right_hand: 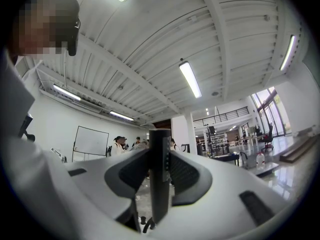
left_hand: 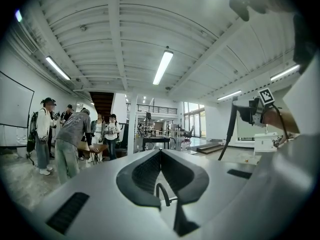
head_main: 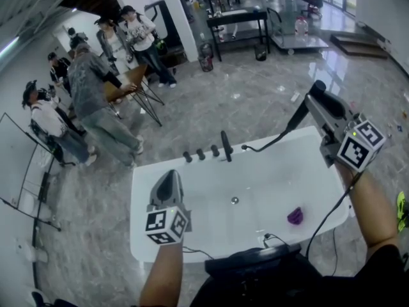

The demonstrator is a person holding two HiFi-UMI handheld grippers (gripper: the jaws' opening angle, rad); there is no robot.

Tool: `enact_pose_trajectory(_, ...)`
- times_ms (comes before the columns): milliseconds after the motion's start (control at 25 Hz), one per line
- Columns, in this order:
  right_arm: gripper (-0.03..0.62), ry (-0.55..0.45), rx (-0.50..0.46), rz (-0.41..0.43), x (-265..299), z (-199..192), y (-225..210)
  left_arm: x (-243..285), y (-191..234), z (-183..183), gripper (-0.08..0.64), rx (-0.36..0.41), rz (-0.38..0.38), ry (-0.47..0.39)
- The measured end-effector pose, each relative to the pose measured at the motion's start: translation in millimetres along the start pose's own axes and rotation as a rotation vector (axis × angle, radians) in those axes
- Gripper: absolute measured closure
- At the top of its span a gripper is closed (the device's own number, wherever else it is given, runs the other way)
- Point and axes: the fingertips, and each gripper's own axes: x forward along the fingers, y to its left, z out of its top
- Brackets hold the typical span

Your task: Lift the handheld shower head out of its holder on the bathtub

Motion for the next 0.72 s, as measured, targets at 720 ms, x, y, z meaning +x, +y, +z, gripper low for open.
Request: enact_pose_trajectory(720,0.456,0.011,-0.002,-0.010,-25,-3,14,-16,-24,-4,0.551,0.076,-0.030,0.002)
